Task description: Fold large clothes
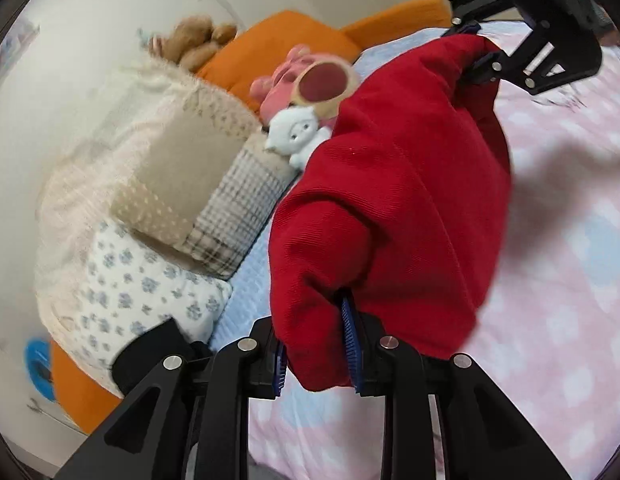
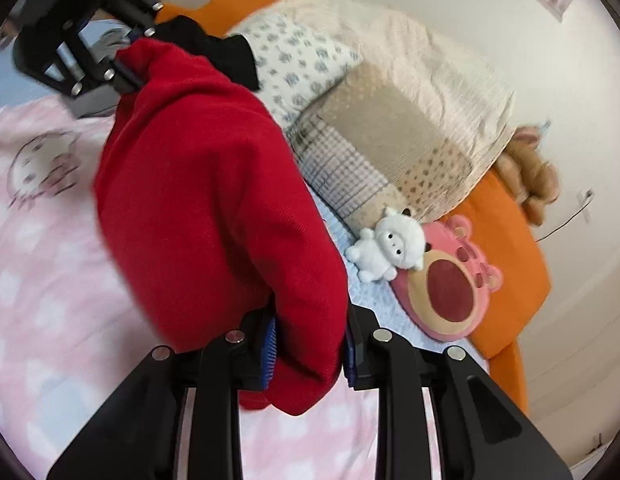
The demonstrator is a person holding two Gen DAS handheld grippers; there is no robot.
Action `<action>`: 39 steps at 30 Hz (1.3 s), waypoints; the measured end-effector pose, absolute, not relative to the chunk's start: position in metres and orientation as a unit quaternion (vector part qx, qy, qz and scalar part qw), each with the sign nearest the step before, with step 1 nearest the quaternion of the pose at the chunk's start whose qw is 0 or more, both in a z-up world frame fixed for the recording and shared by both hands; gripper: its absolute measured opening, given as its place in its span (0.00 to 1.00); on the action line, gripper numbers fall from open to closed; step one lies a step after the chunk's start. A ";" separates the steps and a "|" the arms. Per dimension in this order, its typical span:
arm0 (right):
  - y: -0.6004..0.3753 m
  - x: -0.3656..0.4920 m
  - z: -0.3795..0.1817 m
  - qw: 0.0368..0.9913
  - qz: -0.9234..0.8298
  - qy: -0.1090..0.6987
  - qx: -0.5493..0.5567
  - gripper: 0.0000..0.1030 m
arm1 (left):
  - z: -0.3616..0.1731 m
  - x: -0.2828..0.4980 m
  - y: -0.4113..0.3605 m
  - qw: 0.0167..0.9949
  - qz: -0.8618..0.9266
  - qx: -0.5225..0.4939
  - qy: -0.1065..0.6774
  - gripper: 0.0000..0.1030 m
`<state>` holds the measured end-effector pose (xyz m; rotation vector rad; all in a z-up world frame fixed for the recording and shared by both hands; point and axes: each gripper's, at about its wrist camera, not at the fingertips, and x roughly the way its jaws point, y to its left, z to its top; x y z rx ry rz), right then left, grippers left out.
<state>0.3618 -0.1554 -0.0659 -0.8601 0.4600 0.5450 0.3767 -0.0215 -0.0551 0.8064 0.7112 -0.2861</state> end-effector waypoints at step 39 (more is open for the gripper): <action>-0.204 0.657 -0.196 0.796 0.229 0.504 0.245 0.00 | -0.207 0.610 0.064 0.842 -0.039 -0.177 0.509 0.97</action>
